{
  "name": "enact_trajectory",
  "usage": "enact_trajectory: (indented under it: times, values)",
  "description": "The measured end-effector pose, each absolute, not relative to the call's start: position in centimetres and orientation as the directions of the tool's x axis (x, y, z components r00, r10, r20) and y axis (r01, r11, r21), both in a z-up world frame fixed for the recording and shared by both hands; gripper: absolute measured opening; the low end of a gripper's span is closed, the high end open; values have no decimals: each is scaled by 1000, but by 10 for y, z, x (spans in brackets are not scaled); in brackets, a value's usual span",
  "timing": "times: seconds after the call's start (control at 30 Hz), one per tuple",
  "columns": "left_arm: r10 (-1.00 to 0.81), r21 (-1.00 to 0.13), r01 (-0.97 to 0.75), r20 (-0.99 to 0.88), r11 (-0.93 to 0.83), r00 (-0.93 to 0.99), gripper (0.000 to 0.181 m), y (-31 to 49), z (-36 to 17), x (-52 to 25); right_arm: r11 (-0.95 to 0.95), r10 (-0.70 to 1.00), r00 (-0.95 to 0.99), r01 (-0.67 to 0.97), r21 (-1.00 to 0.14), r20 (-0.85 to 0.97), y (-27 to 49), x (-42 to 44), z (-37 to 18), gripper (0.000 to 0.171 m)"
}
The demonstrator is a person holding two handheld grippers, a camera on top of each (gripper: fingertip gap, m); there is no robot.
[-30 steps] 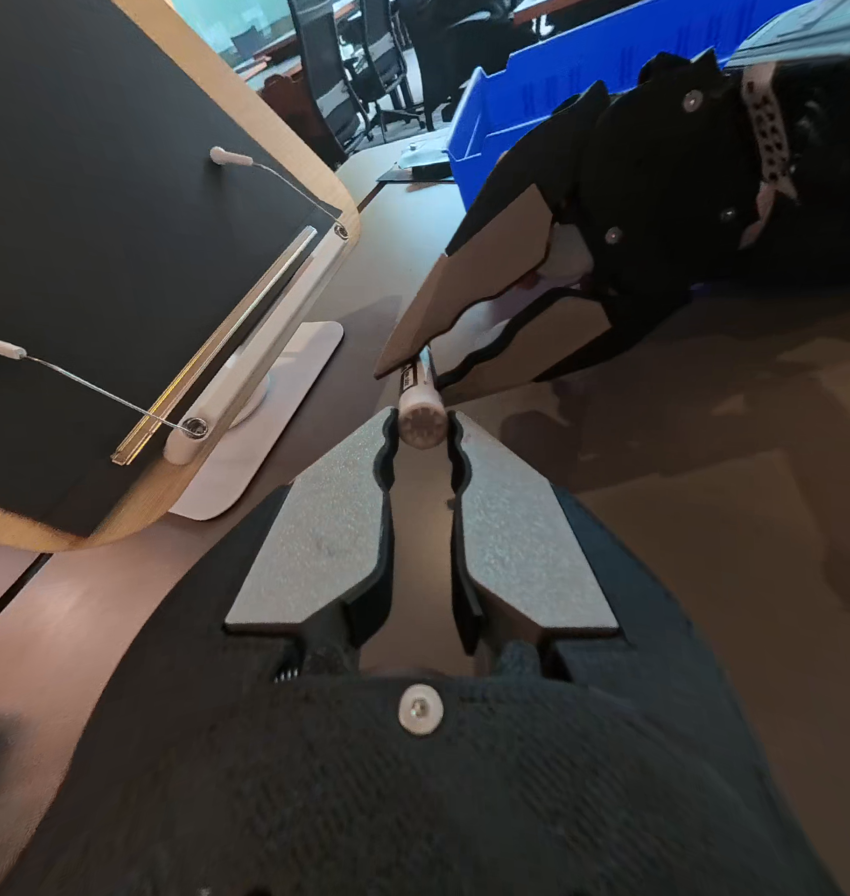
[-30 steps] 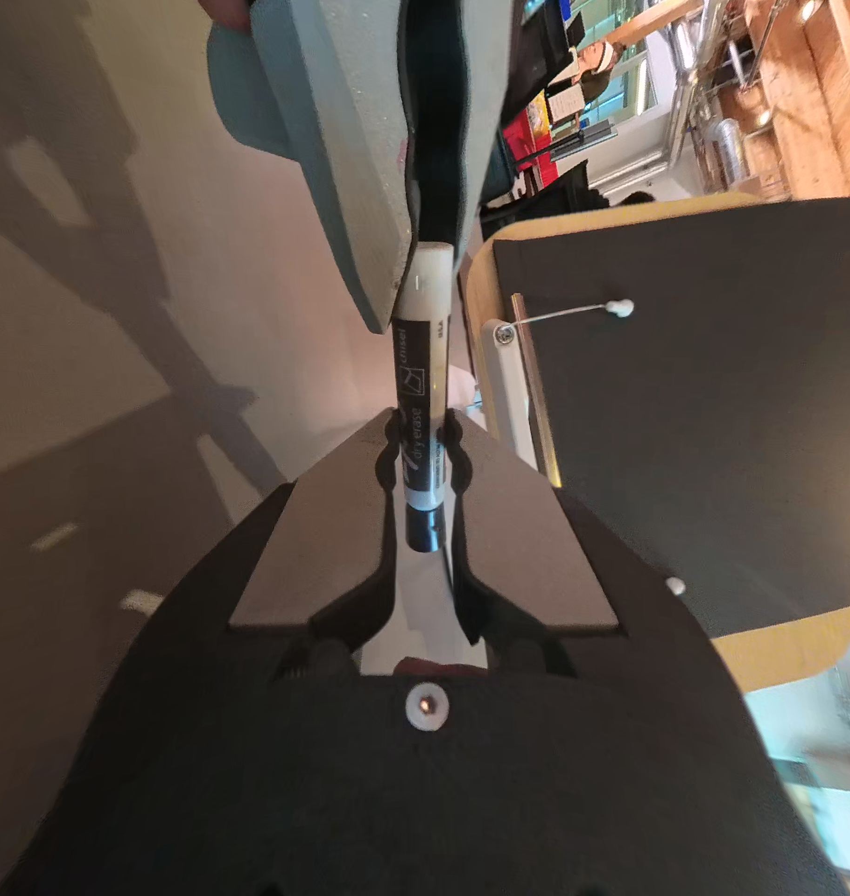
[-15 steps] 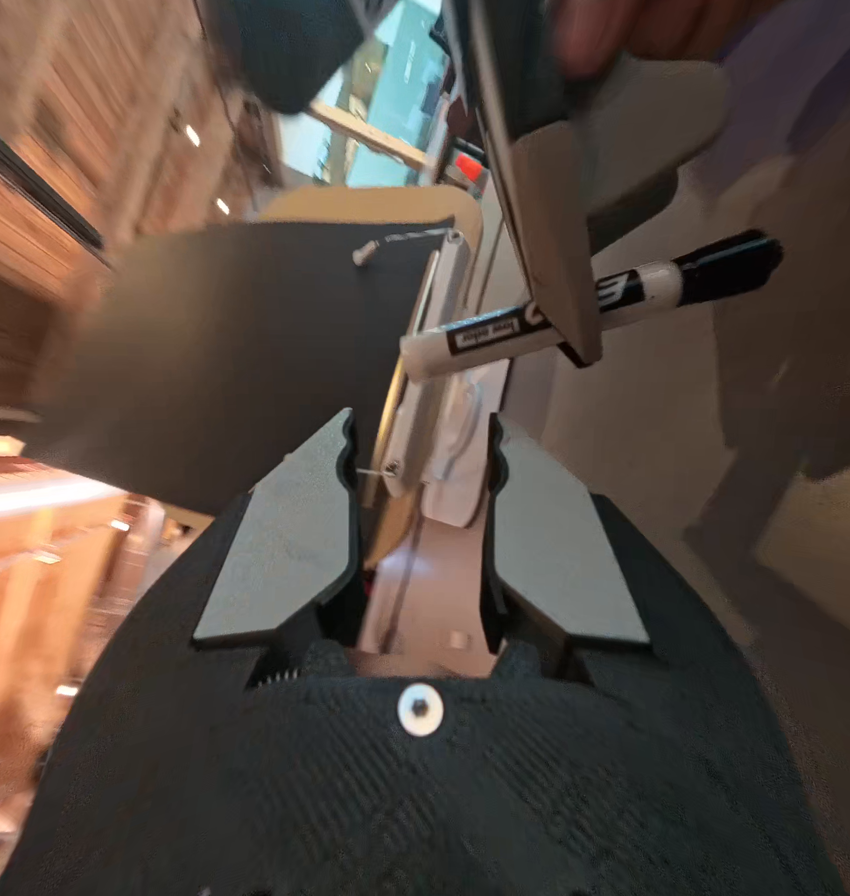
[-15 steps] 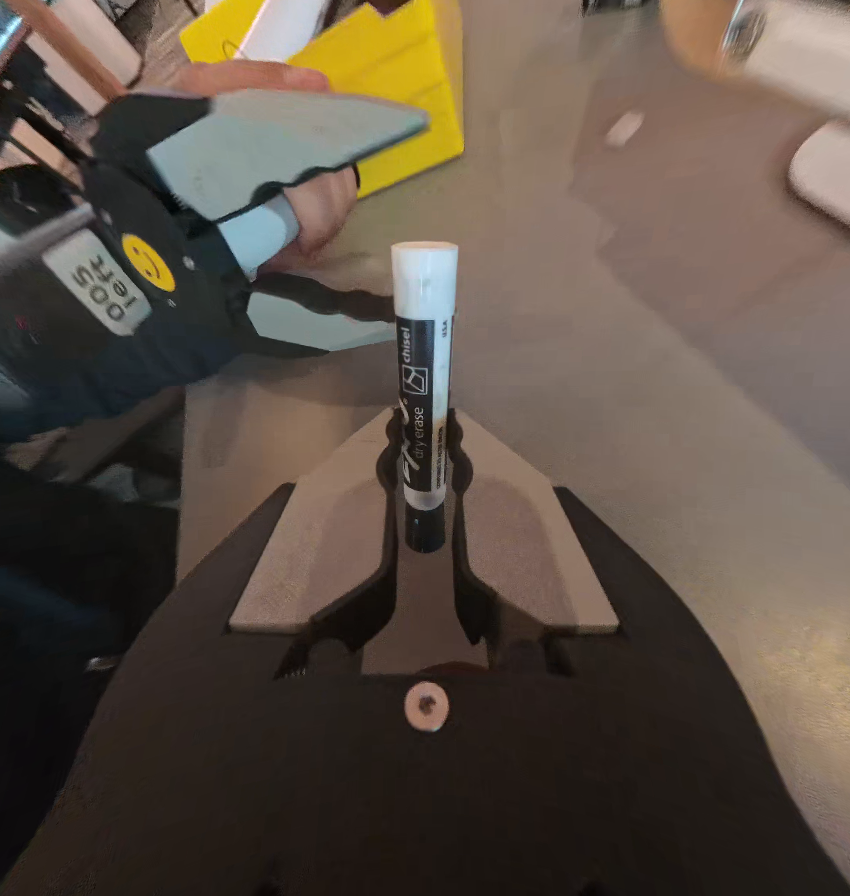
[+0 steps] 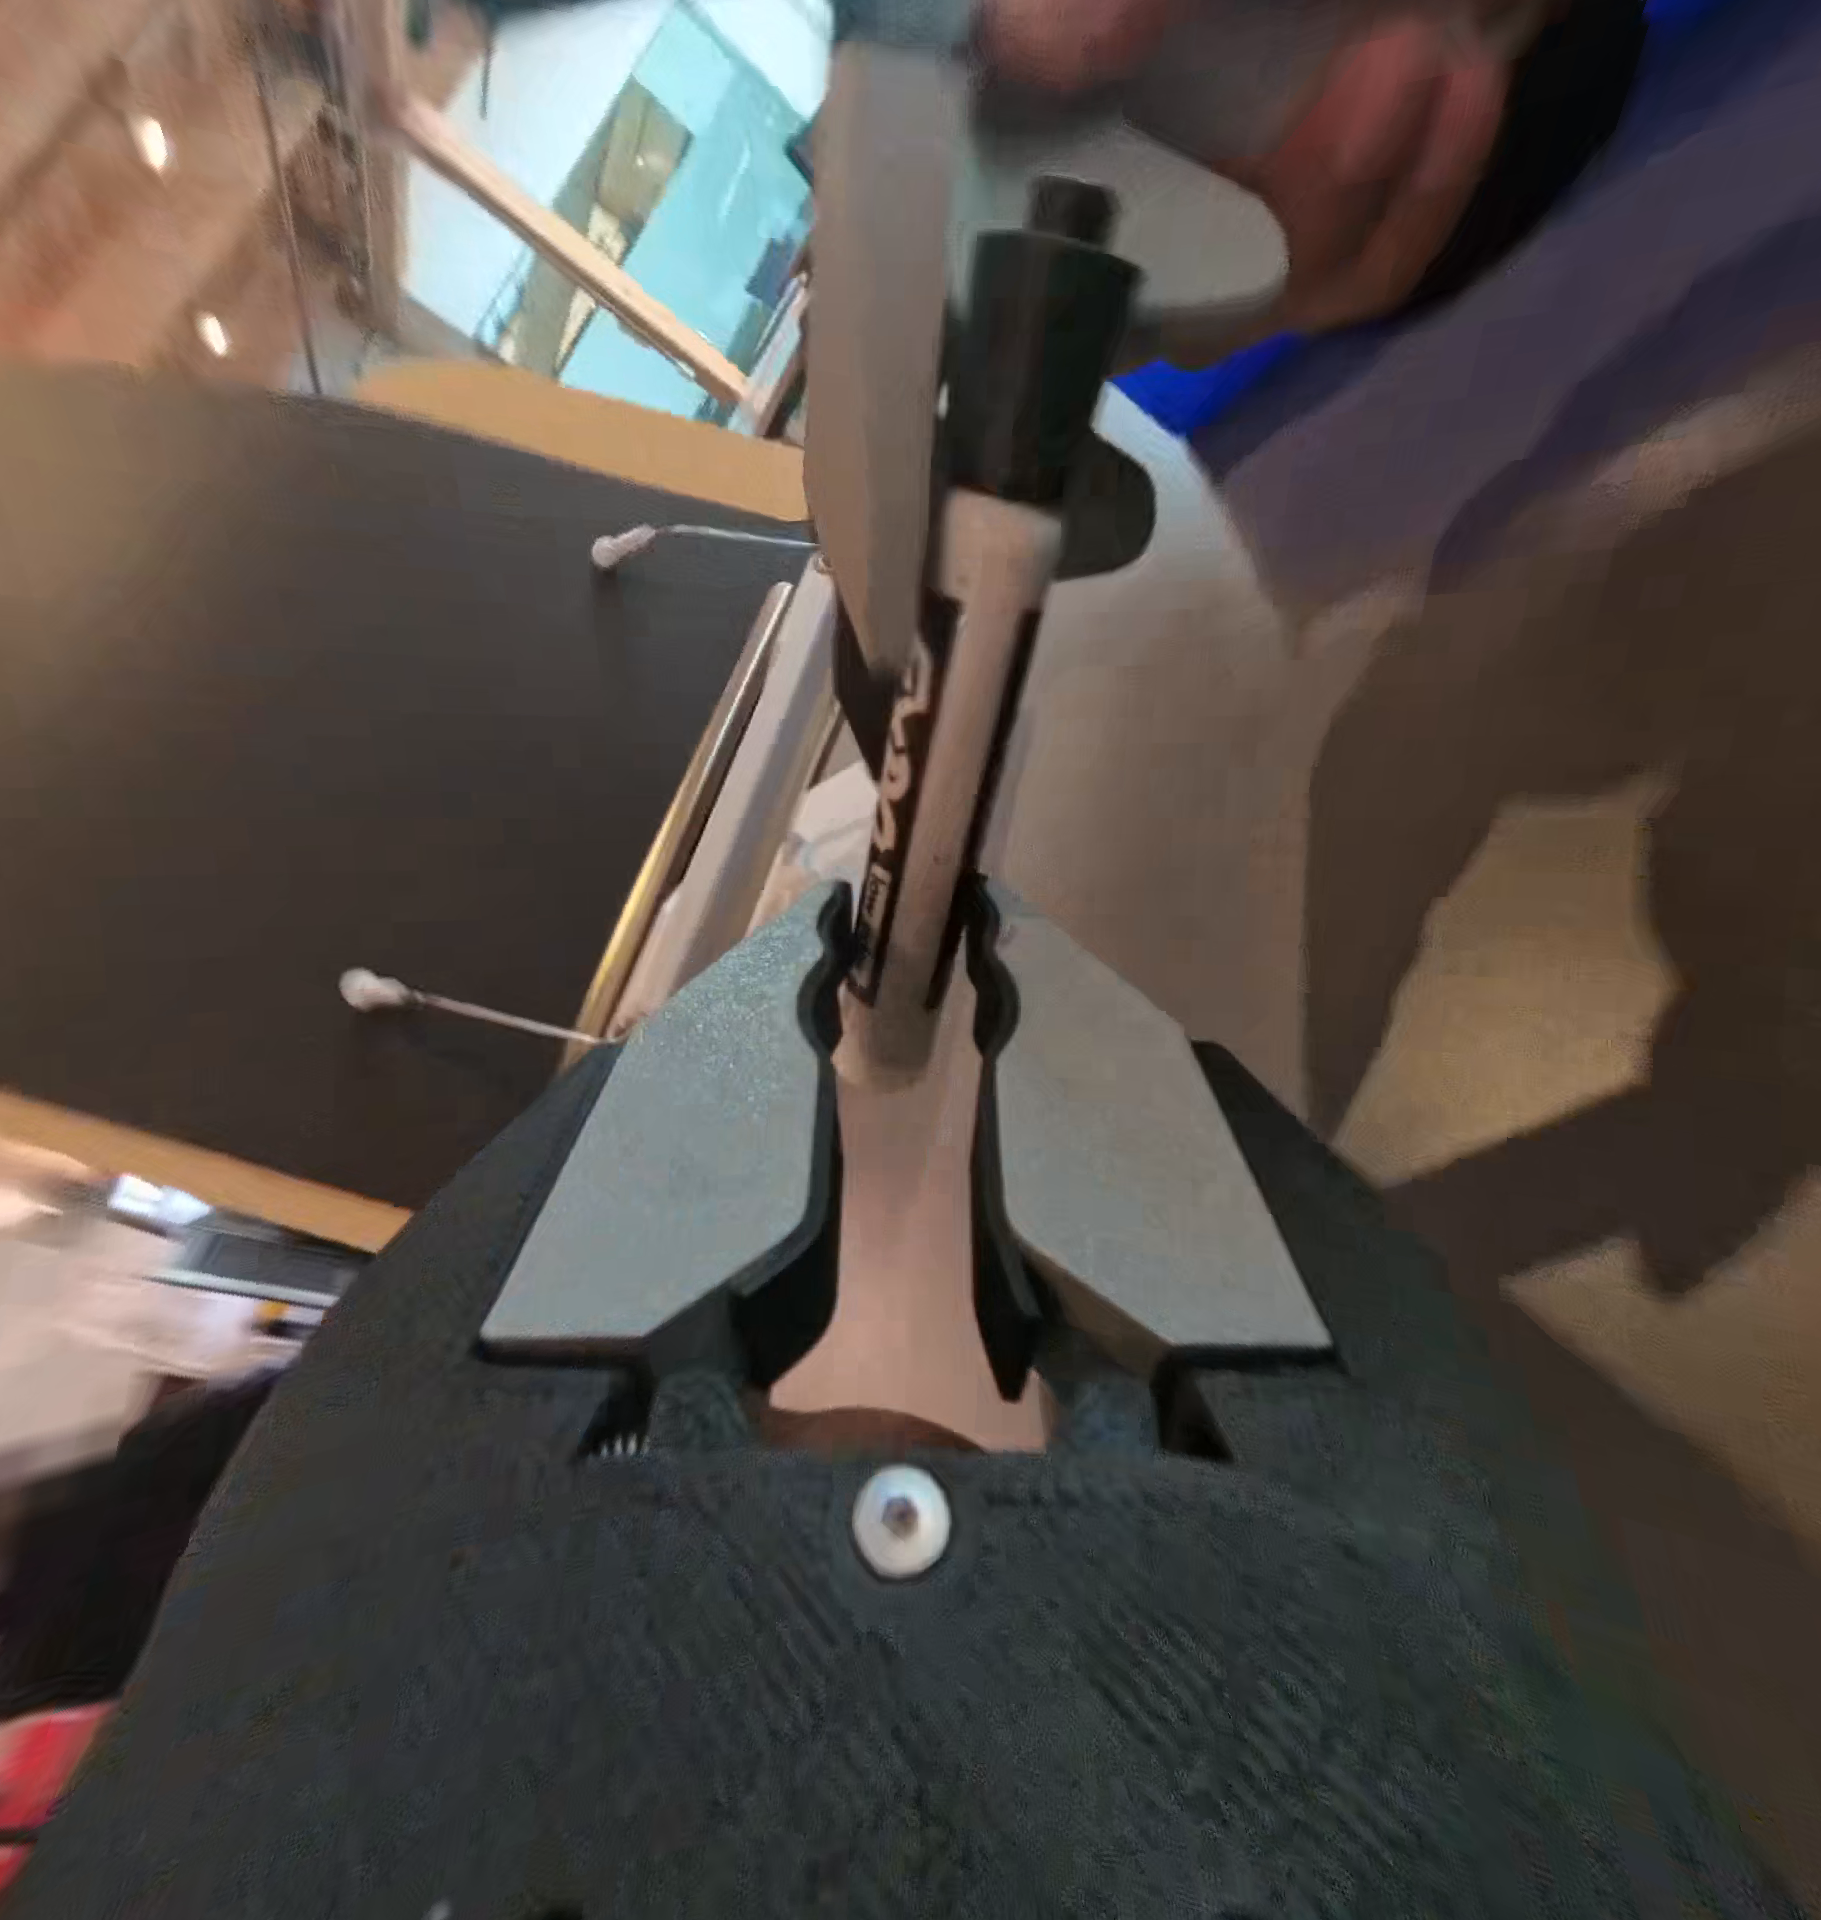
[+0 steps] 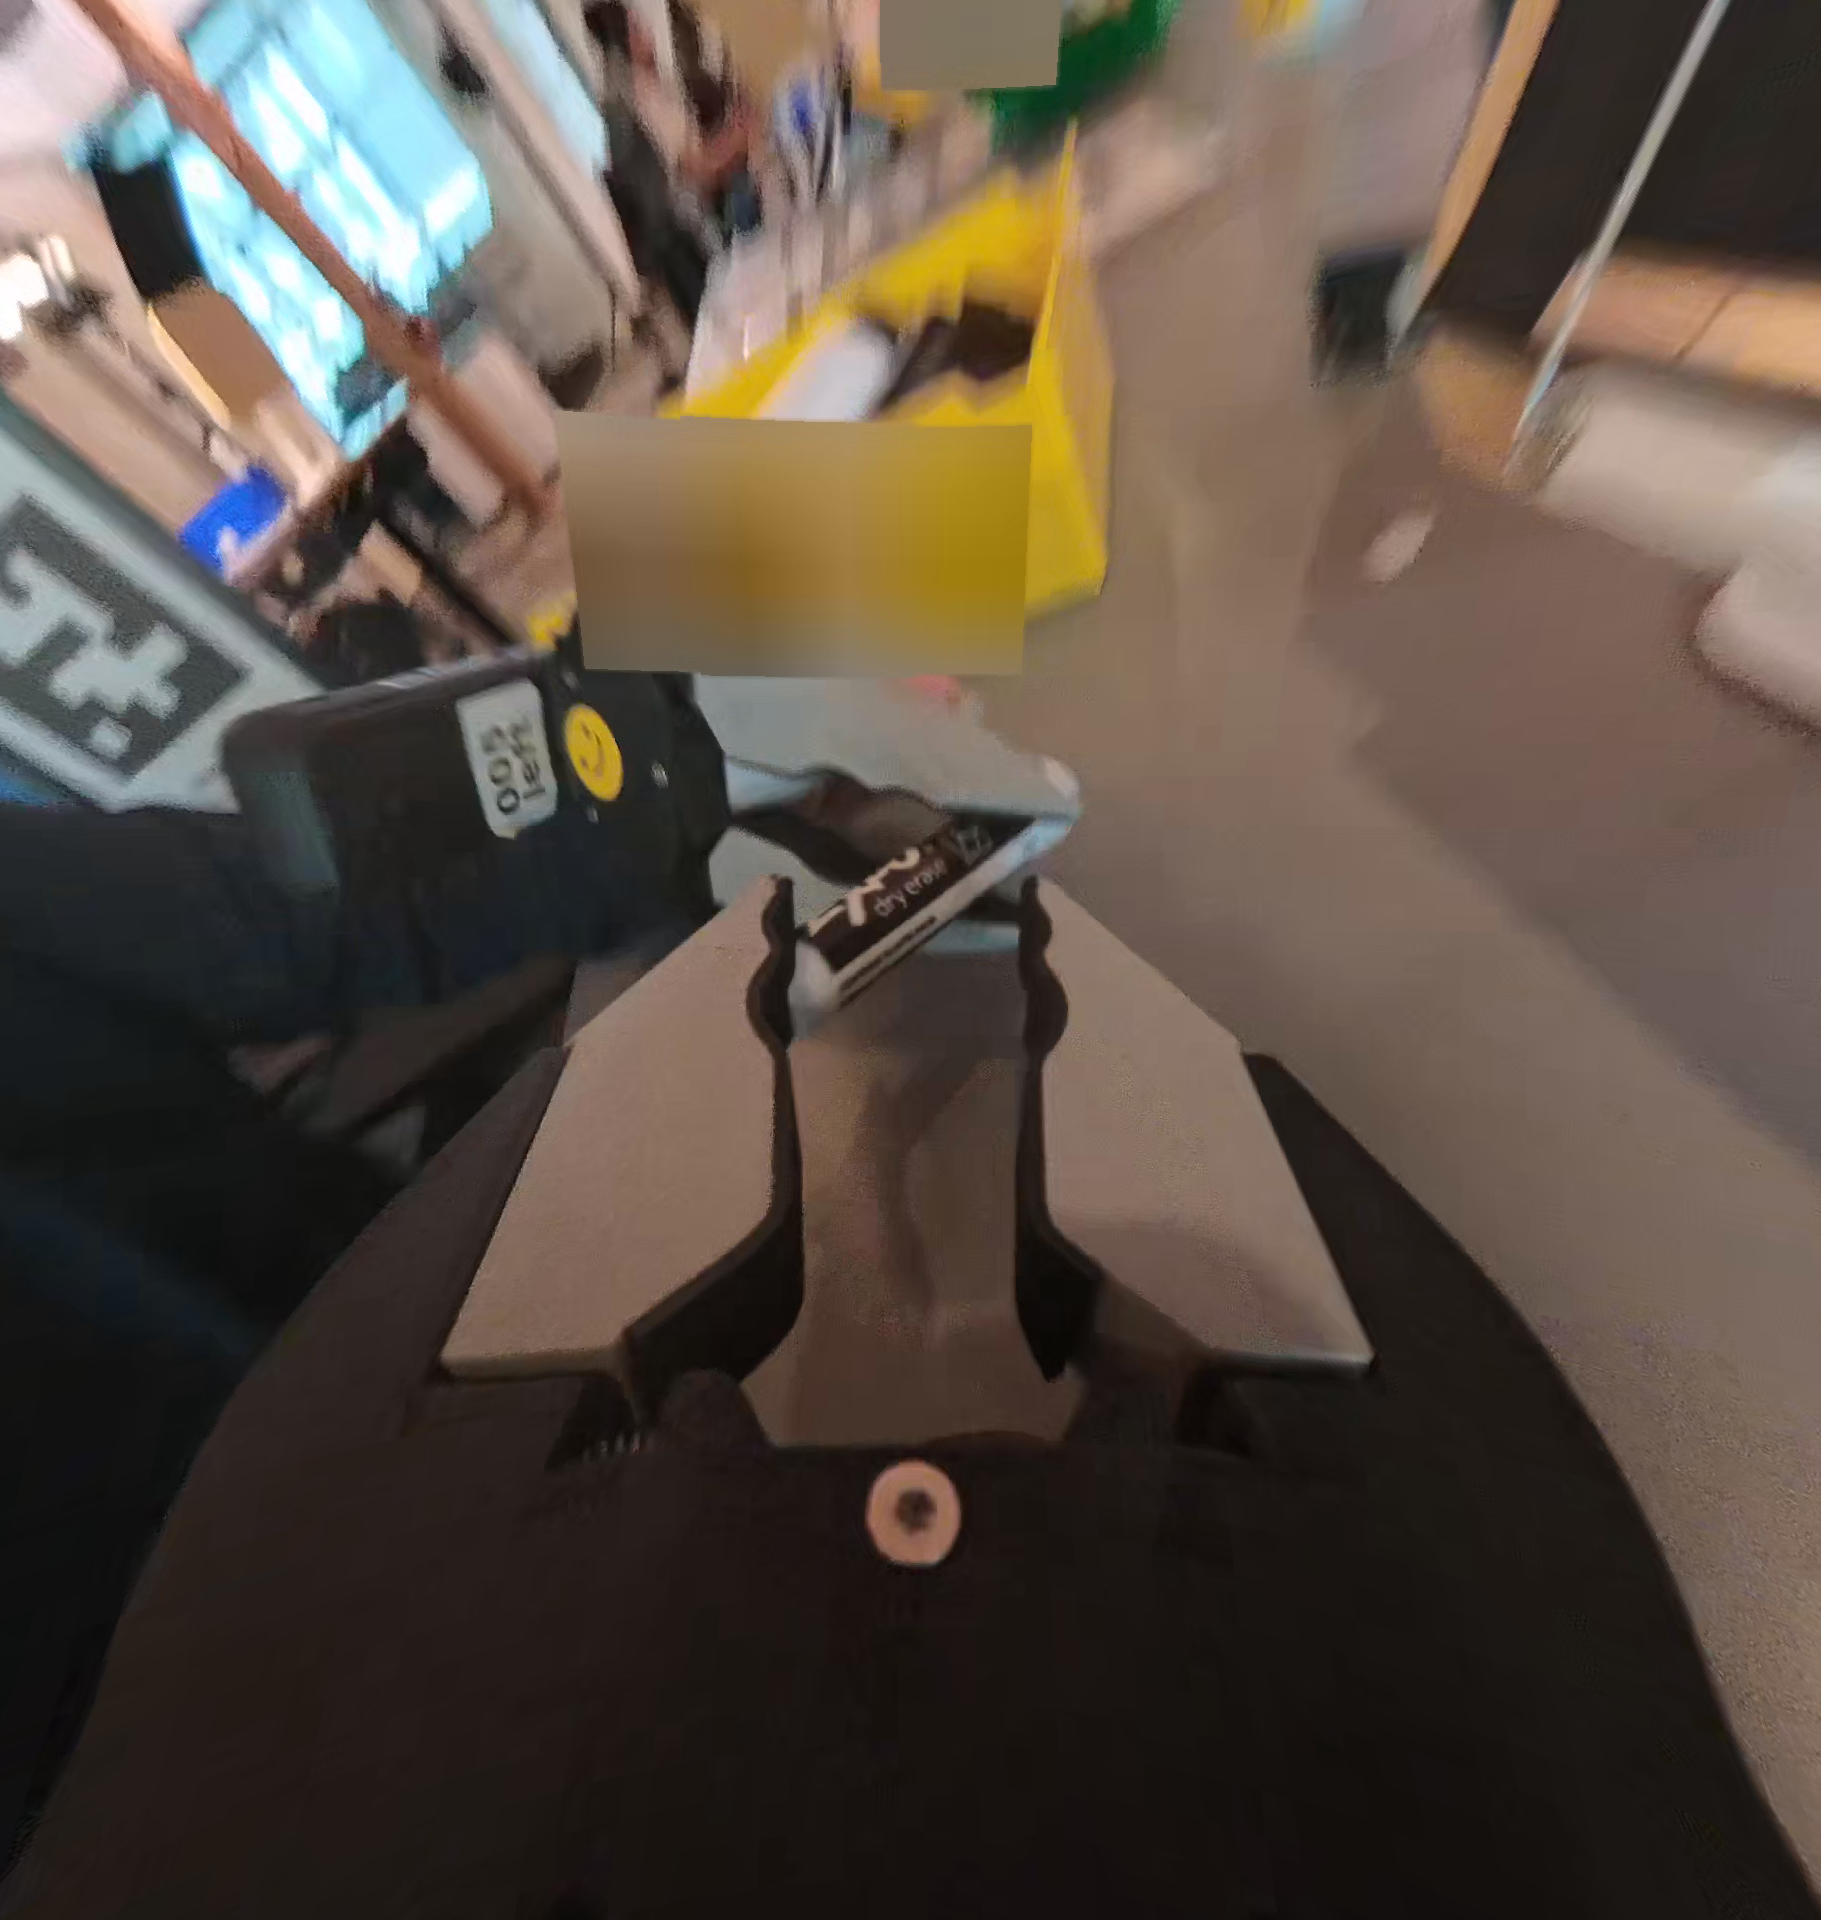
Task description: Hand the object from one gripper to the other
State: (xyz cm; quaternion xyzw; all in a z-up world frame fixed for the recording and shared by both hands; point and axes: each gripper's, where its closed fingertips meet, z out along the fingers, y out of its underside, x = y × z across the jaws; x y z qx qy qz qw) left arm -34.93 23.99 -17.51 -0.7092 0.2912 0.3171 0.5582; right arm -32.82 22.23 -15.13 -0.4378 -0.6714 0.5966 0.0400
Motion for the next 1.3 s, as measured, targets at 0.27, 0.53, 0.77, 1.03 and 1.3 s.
enact_trajectory:
  times: [0.27,0.53,0.77,1.03,1.3]
  values:
    - [-114,-947,-280,-264,-158,958,17,241,-166,-351,-214,687,-680,146,-966,-255,248,-323,-86,50]
    - [-286,-974,-55,11,-221,958,17,244,-179,-321,-30,688,-692,274,-961,-218,213,-335,-137,42]
    - [-258,-964,-122,-59,-235,964,18,246,-184,-324,-67,722,-625,362,-930,-296,224,-344,-152,16]
    - [-117,-805,-530,-519,-265,847,43,245,-193,-349,-453,528,-599,401,-796,-602,256,-342,-118,16]
    - [-92,-624,-705,-723,-337,684,33,248,-208,-357,-371,628,-563,391,-842,-538,255,-347,-132,15]
